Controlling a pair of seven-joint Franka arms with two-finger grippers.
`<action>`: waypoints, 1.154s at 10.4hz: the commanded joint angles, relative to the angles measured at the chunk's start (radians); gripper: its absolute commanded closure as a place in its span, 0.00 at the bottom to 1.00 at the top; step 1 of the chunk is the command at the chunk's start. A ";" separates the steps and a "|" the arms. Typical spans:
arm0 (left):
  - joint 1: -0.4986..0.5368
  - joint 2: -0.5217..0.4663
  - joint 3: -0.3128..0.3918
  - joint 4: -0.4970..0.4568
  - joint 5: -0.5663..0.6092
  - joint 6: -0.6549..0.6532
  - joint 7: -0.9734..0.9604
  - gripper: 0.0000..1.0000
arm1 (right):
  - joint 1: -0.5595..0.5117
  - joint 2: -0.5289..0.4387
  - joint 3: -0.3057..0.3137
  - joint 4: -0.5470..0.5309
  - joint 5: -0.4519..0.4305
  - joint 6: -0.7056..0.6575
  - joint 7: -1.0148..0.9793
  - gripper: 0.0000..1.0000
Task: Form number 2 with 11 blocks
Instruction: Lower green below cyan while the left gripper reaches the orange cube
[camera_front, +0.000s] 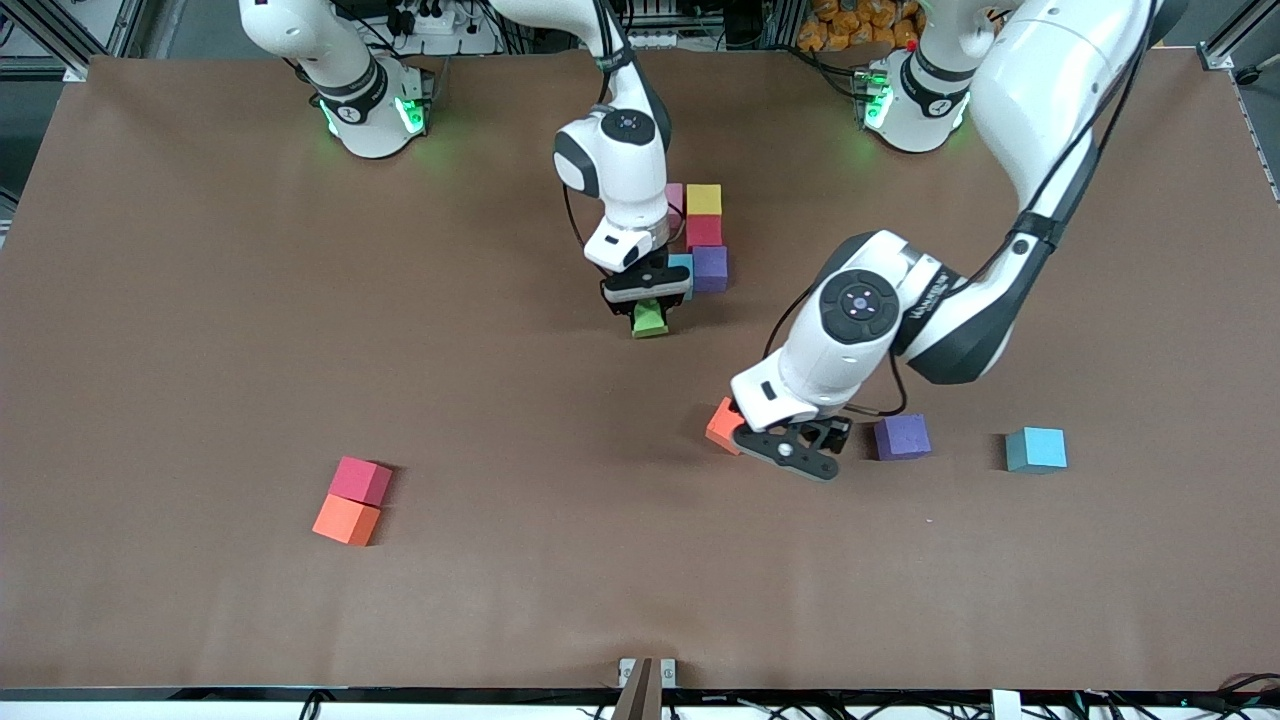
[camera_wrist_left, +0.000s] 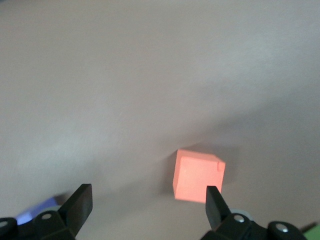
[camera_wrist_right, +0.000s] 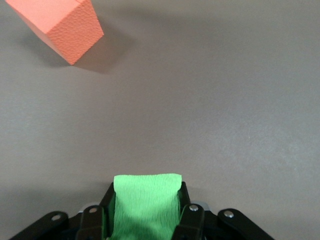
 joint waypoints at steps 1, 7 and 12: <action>-0.037 0.039 0.024 0.030 0.013 0.047 0.080 0.00 | 0.081 -0.028 -0.066 -0.054 -0.006 0.011 0.049 0.86; -0.055 0.112 0.027 0.018 0.017 0.121 -0.022 0.00 | 0.115 0.006 -0.084 -0.101 -0.006 0.109 0.066 0.87; -0.083 0.142 0.030 -0.001 0.025 0.124 -0.115 0.00 | 0.114 0.044 -0.083 -0.102 -0.006 0.134 0.091 0.87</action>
